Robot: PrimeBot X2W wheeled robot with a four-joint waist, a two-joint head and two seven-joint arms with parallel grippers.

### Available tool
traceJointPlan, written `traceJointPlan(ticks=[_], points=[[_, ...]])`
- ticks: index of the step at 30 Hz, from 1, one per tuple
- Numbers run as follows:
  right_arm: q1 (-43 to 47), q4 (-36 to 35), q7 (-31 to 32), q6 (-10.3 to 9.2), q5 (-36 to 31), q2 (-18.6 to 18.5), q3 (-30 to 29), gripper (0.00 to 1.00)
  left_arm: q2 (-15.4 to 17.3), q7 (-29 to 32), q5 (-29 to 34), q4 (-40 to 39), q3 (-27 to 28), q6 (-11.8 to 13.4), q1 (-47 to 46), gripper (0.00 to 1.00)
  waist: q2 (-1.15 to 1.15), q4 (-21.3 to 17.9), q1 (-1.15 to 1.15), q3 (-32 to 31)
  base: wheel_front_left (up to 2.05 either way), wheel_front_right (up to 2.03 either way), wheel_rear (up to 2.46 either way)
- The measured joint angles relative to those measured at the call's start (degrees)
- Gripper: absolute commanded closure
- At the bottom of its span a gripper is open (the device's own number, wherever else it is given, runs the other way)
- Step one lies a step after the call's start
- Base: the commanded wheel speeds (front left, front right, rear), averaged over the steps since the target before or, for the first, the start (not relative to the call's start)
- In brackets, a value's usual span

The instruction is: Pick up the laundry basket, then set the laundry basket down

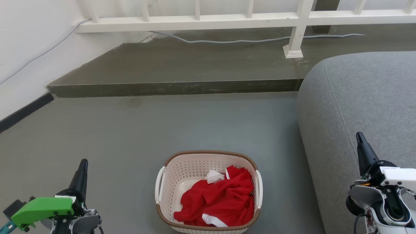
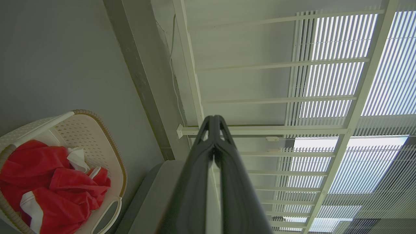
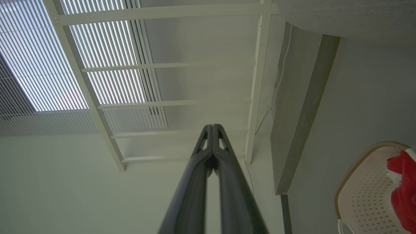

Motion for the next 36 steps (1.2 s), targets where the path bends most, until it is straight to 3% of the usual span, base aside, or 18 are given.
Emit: traceJointPlan(ticks=[36], points=[[0.0,-0.1,0.0,0.0,0.0,0.1,-0.1,1.0,0.0,0.0,0.0,0.0,0.1,0.0,0.0,1.0,0.0,0.0,0.0,0.0,0.0,0.0,0.0]])
